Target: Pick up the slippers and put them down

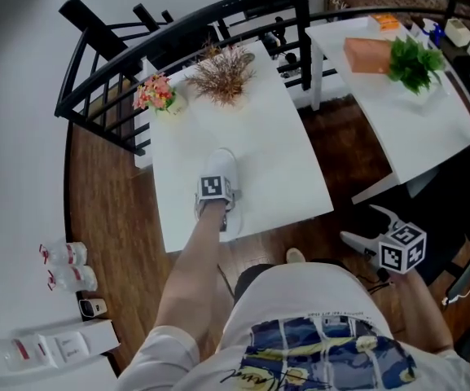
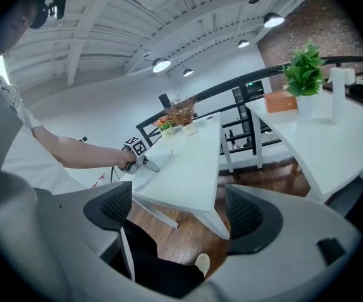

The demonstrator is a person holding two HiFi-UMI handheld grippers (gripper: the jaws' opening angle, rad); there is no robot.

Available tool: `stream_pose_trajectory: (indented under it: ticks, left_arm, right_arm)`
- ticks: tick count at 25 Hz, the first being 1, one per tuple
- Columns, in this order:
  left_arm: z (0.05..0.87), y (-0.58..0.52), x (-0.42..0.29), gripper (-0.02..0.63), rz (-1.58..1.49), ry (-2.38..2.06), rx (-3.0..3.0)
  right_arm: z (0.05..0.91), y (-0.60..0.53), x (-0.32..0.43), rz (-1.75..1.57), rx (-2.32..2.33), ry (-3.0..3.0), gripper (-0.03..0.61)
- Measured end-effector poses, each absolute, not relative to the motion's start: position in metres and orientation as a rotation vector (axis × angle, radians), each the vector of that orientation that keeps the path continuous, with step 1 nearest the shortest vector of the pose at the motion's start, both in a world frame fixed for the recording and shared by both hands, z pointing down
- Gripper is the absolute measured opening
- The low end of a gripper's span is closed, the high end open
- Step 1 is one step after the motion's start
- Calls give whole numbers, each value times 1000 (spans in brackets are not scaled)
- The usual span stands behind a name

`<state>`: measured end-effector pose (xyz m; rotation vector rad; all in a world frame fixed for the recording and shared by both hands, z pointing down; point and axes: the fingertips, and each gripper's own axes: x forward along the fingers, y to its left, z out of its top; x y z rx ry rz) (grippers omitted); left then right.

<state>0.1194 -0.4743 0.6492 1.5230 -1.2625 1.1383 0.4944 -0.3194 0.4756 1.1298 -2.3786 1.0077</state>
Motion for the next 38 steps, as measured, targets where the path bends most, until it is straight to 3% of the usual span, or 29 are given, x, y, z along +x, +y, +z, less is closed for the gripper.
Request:
stream_pose_trajectory:
  ticks: [8, 20, 30, 38]
  left_arm:
    - [618, -457, 114, 454, 1028, -1263, 1599]
    - [554, -370, 28, 426, 911, -1384, 1609]
    - [534, -229, -89, 425, 762, -1509, 1478]
    - [529, -74, -205, 425, 647, -1600, 1365]
  right_arm:
    - [472, -331, 466, 970, 1034, -2428, 479]
    - [474, -309, 360, 867, 682, -2497, 479]
    - [477, -248, 233, 782, 398, -2499, 479]
    - [467, -130, 101, 648, 183, -2491, 479]
